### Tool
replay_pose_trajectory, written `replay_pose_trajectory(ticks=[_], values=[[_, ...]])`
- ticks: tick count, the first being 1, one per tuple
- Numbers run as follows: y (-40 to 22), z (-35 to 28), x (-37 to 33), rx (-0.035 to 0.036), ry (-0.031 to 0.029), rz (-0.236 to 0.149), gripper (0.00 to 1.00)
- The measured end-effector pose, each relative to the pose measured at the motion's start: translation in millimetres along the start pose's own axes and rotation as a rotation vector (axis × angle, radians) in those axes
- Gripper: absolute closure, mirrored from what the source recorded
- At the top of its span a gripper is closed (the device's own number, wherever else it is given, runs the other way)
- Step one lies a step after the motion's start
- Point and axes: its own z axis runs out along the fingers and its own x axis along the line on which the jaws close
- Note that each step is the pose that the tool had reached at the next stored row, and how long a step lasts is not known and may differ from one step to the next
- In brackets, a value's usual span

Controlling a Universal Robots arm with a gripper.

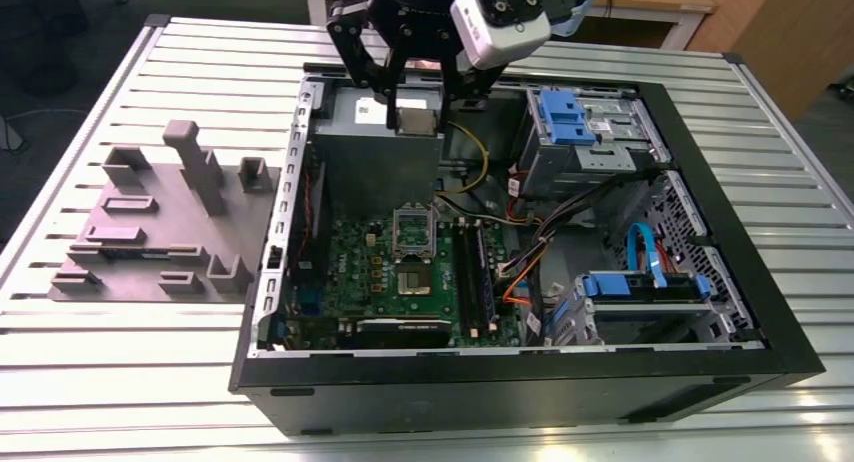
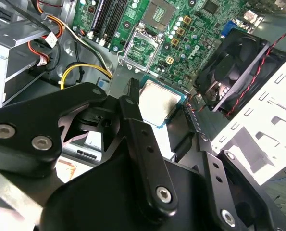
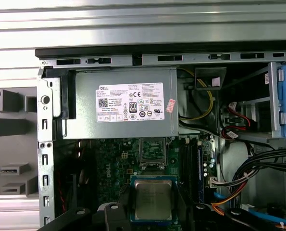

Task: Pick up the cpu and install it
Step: 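Pick up the cpu and move it towards the insertion slot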

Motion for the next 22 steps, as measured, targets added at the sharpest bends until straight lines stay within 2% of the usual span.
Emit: replay_pose_trajectory(ticks=[22], values=[[-0.2,4.6,0.0,-0.0001,-0.0001,0.0,0.53]])
